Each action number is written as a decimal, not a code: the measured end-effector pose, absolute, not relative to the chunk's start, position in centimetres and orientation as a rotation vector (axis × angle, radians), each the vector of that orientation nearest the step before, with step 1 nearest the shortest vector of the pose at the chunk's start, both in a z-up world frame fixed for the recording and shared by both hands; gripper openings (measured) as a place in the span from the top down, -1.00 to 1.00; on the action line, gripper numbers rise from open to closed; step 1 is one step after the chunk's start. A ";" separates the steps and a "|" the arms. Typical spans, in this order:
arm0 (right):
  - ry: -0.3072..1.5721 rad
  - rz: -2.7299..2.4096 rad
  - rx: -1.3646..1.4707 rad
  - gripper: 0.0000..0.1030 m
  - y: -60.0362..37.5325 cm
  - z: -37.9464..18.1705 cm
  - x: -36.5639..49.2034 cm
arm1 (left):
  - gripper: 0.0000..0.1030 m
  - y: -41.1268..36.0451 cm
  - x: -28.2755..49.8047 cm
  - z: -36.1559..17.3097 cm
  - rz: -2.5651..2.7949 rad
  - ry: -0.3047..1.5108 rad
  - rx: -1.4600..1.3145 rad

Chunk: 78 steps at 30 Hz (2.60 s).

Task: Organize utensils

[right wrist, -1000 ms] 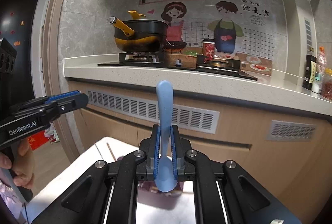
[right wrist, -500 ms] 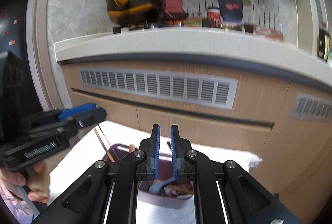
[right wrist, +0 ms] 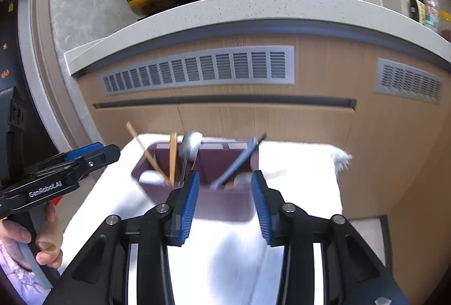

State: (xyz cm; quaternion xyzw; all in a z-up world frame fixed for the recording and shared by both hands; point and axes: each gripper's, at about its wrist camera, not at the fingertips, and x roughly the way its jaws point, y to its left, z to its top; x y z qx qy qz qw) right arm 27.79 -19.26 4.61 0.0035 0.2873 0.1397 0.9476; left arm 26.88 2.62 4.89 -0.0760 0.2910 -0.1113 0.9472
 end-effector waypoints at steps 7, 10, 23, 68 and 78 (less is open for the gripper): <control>0.548 0.215 0.037 -0.80 -19.7 2.3 18.8 | -0.58 1.2 16.9 2.4 -0.157 0.581 -0.068; 0.513 0.136 0.008 -0.99 -19.8 1.3 15.5 | -0.77 0.7 13.4 1.5 -0.137 0.546 -0.037; 0.535 0.046 -0.019 -1.00 -20.7 0.3 11.1 | -0.96 -0.9 8.5 1.7 -0.074 0.477 -0.001; 0.523 0.060 -0.032 -1.00 -20.9 0.7 10.6 | -0.96 -1.0 8.6 1.6 -0.090 0.509 -0.022; 0.519 0.056 -0.030 -1.00 -20.9 0.8 10.5 | -0.96 -0.9 8.3 1.4 -0.081 0.508 -0.021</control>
